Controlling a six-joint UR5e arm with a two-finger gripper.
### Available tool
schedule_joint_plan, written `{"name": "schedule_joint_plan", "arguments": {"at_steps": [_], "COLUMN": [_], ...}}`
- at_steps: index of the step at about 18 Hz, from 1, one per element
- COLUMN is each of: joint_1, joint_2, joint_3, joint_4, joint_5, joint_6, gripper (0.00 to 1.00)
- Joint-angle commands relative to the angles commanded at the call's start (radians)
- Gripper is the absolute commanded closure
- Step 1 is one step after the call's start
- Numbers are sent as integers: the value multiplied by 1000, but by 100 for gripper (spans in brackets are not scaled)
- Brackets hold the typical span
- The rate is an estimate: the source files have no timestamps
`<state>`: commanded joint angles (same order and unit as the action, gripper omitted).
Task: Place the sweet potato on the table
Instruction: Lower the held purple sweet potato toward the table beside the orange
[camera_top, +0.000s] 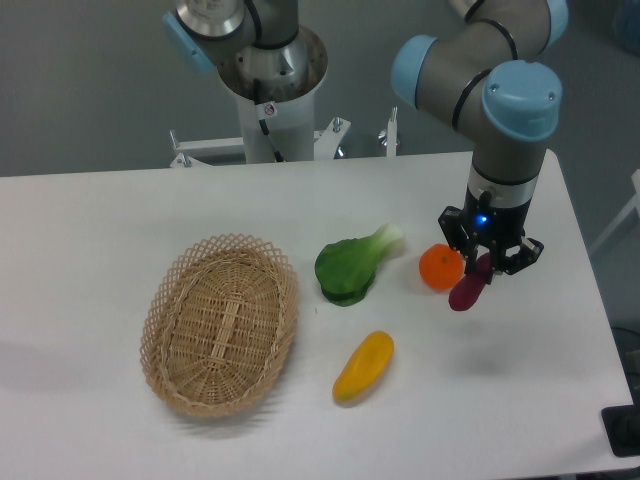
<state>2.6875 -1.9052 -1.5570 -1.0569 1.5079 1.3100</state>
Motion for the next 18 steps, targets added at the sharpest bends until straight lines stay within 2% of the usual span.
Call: {"name": "schedule_joint_plan", "arguments": {"at_steps": [6, 12, 16, 18], "joint_1": [-2, -29, -66, -69], "joint_2": [-9, -61, -132, -161], "joint_3": [-3, -9, -9, -11], "joint_4": [12, 106, 268, 310], "joint_5": [0, 0, 0, 0], "joint_6": [-3, -81, -175, -176], "gripper": [71, 70, 70, 70]}}
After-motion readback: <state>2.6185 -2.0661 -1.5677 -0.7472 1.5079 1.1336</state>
